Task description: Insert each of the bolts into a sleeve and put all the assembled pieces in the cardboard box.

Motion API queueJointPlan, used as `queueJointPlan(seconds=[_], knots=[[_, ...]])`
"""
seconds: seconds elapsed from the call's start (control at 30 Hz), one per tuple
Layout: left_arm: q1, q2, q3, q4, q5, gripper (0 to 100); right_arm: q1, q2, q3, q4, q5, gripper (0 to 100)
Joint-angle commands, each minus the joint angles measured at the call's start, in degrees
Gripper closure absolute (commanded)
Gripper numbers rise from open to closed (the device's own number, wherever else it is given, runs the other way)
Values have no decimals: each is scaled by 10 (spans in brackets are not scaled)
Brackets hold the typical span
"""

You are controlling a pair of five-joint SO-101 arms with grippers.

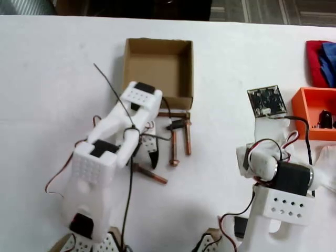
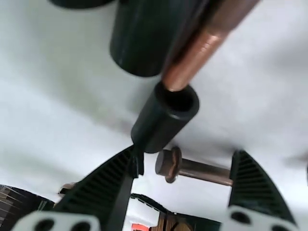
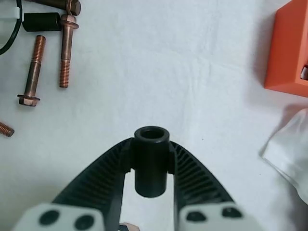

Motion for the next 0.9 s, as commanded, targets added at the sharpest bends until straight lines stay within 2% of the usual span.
queueJointPlan(seconds=[0.0,0.17,0.3,0.47,0.53,0.63,0.73,0.87], knots=[[9,-41,0,6,18,709,2,-15,-27,4,4,978],[10,-181,32,7,18,726,2,-15,-27,4,4,978],[16,-280,137,5,18,725,2,-15,-27,4,4,978],[23,-309,284,-3,-17,725,2,-15,-27,3,4,978],[29,-310,310,-34,-18,725,2,-15,-27,3,4,978],[33,-310,301,-83,28,725,2,-15,-27,3,4,978],[35,-310,262,-88,91,725,2,-15,-27,3,2,978],[35,-310,233,-88,104,725,2,-15,-27,4,0,978]])
